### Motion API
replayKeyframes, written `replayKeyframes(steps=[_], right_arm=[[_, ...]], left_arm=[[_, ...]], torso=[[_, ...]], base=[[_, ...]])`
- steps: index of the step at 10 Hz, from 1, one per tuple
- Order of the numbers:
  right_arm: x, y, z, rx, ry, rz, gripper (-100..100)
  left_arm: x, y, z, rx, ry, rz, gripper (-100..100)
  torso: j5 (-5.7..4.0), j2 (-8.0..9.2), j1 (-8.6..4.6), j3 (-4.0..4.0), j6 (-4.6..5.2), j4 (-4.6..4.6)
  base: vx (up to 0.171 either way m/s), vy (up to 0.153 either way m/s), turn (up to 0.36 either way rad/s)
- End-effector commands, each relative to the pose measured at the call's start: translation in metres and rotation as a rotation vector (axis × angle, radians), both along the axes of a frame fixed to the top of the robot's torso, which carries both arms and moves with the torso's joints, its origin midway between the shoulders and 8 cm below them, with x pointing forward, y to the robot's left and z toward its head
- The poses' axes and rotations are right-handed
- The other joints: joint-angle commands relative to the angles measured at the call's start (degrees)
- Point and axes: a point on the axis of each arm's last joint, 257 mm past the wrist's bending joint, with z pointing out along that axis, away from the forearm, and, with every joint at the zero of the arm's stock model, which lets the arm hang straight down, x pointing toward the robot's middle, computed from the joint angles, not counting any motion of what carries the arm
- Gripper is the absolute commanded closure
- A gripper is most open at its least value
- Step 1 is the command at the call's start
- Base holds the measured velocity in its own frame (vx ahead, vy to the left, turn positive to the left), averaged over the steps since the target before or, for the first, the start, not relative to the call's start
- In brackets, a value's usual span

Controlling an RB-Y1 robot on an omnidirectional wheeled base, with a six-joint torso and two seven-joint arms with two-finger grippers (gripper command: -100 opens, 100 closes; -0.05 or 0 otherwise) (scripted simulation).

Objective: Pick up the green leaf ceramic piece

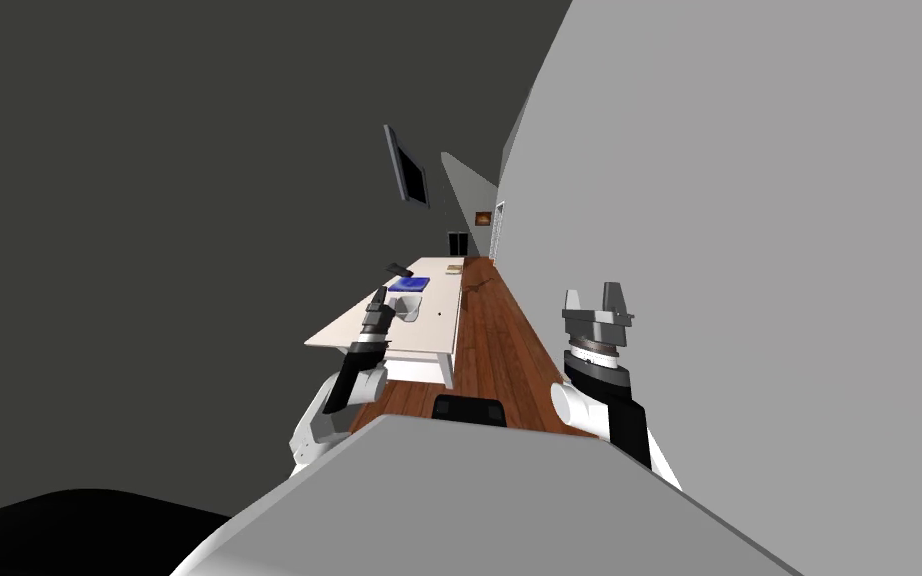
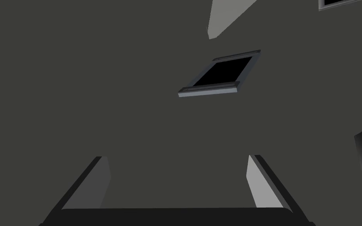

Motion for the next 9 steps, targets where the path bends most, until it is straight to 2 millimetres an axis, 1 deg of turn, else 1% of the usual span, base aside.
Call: replayKeyframes(steps=[1, 3, 6, 7, 9], right_arm=[[0.0, 0.0, 0.0, 0.0, 0.0, 0.0, 0], [0.0, 0.0, 0.0, 0.0, 0.0, 0.0, 0], [0.0, 0.0, 0.0, 0.0, 0.0, 0.0, 0], [0.0, 0.0, 0.0, 0.0, 0.0, 0.0, 0], [0.0, 0.0, 0.0, 0.0, 0.0, 0.0, 0]], left_arm=[[0.005, 0.009, -0.006, 0.007, 0.036, 0.012, -100], [0.011, 0.02, -0.016, 0.019, 0.086, 0.037, -100], [0.021, 0.044, -0.039, 0.04, 0.177, 0.091, -100], [0.021, 0.044, -0.039, 0.04, 0.18, 0.092, -100], [0.025, 0.063, -0.059, 0.058, 0.252, 0.139, -100]], torso=[[0.0, 0.0, 0.0, 0.0, 0.0, 0.0], [-0.02, -0.11, -0.1, -0.07, 0.0, -0.03], [-0.02, -0.09, -0.07, -0.05, 0.0, -0.02], [-0.03, -0.13, -0.11, -0.08, -0.01, -0.03], [0.04, -0.15, 0.2, -0.09, -0.01, -0.04]], base=[[0.049, -0.186, 0.009], [0.02, -0.203, 0.012], [0.028, -0.196, 0.012], [0.042, -0.144, 0.015], [0.053, -0.129, 0.006]])
